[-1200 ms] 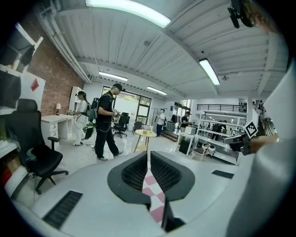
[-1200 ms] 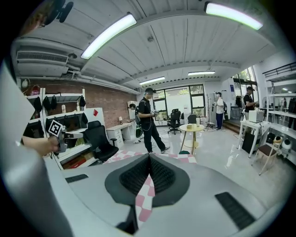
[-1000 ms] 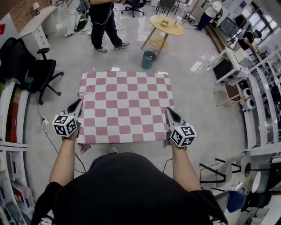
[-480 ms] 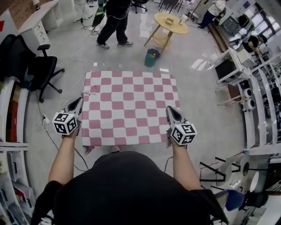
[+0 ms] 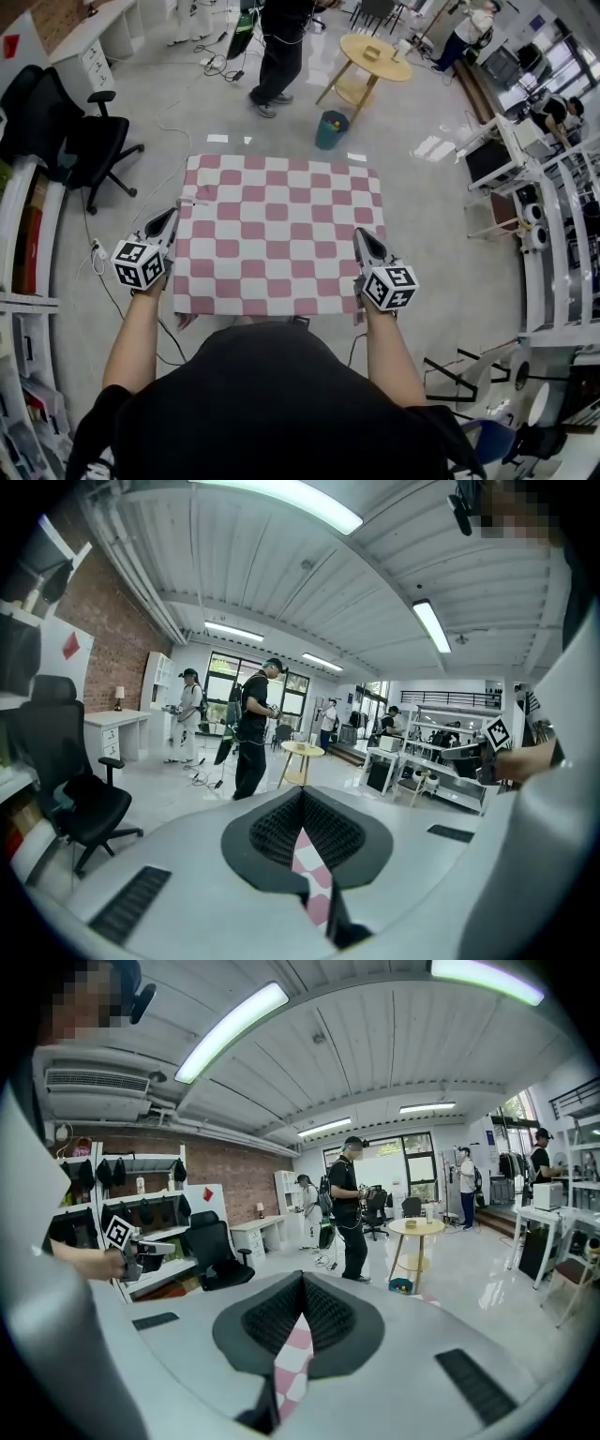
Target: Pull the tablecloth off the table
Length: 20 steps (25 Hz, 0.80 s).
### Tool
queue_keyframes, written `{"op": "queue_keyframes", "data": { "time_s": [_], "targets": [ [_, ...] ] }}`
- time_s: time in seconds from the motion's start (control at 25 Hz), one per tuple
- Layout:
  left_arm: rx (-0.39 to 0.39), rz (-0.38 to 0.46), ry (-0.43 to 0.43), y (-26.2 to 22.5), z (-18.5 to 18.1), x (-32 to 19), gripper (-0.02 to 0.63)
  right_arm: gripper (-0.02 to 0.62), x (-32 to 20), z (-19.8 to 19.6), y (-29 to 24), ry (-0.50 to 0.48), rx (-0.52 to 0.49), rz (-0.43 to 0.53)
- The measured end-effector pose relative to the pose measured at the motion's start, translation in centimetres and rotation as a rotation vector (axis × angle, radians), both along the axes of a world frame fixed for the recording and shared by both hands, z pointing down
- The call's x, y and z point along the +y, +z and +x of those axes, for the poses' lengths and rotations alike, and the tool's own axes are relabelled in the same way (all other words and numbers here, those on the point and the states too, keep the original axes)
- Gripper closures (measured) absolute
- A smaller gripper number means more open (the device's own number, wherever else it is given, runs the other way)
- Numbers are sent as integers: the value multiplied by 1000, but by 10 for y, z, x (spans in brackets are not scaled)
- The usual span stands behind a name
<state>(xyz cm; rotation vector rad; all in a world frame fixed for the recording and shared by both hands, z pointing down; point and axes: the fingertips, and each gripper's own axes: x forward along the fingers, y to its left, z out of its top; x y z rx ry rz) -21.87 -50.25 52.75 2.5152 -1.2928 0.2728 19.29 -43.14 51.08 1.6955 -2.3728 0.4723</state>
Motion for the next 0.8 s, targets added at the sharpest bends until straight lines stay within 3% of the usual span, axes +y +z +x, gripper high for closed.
{"op": "queue_keyframes", "data": {
  "time_s": [0.52,0.8],
  "targets": [
    [14,32,-50,-22,57,5,586,568,-26,66,3,-80,-49,1],
    [21,-8,-50,-16,82,16,584,568,-32,90,11,-116,-56,-38]
  ]
}}
